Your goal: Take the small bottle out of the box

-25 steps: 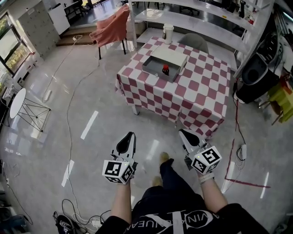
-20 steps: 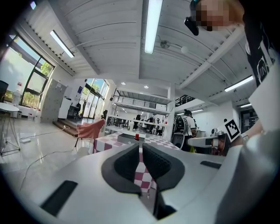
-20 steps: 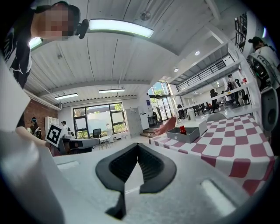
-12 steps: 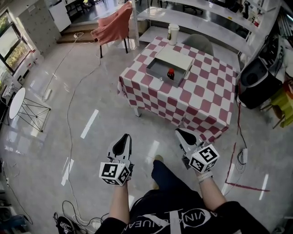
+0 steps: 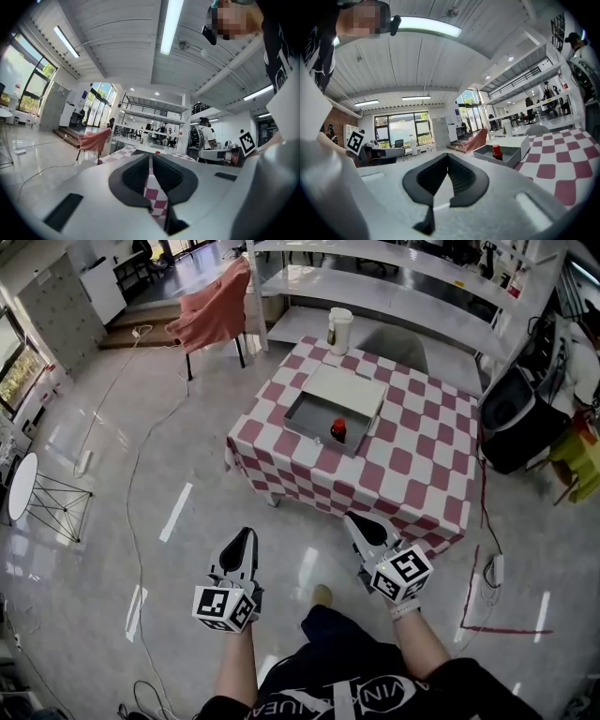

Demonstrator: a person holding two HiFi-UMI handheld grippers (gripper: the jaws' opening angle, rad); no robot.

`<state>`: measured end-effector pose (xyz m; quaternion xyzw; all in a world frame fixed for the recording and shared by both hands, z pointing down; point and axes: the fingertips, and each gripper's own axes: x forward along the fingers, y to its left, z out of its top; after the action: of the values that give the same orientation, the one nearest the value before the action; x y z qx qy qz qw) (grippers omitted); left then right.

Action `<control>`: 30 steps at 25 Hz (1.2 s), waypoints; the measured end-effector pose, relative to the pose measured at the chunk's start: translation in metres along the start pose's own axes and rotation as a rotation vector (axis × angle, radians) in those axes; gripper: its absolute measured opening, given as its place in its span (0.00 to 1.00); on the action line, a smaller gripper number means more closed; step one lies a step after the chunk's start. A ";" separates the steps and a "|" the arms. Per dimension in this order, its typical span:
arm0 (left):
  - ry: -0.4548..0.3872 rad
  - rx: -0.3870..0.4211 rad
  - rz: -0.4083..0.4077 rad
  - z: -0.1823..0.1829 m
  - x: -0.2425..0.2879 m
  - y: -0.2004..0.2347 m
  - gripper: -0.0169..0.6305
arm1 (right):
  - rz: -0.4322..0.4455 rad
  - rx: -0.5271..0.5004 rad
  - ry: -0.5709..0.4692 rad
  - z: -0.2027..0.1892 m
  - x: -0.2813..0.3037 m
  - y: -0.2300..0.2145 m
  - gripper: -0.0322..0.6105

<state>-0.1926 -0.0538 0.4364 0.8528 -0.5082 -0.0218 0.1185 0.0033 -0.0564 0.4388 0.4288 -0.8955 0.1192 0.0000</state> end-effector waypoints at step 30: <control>0.050 -0.006 -0.174 0.011 0.163 0.016 0.07 | -0.069 -0.011 0.083 -0.005 0.090 -0.104 0.06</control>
<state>-0.1295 -0.2053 0.4426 0.8935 -0.4292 -0.0120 0.1315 0.0260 -0.1871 0.4750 0.4542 -0.8800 0.1318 0.0439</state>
